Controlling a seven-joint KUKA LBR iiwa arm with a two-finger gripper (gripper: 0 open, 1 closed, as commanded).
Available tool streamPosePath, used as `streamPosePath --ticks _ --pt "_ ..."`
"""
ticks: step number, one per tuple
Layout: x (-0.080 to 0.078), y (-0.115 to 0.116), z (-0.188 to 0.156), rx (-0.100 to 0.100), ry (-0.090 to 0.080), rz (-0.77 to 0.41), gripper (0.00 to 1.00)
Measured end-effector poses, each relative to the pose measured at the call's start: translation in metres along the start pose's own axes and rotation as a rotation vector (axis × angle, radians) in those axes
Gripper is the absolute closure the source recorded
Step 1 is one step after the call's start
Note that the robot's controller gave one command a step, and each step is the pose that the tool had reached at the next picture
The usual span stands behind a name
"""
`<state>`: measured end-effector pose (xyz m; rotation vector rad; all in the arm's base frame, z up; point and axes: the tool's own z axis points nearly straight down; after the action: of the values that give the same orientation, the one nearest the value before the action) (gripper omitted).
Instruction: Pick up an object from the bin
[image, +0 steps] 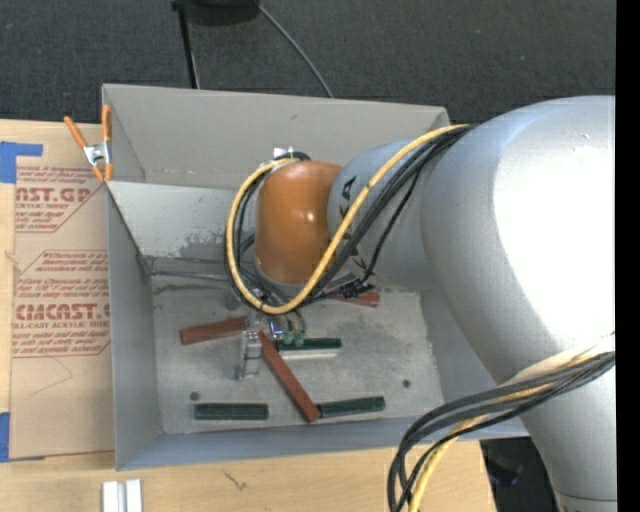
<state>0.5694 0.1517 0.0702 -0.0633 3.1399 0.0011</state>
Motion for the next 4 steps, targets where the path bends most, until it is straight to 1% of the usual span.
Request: streamPosePath --ticks 1,3,4 --pt "0.0095 -0.0090 0.0001 -0.001 -0.001 0.050 1.00" --pt "0.0095 -0.0090 0.0001 -0.001 -0.001 0.051 1.00" --pt "0.0107 -0.0091 -0.0027 0.000 0.003 0.051 1.00"
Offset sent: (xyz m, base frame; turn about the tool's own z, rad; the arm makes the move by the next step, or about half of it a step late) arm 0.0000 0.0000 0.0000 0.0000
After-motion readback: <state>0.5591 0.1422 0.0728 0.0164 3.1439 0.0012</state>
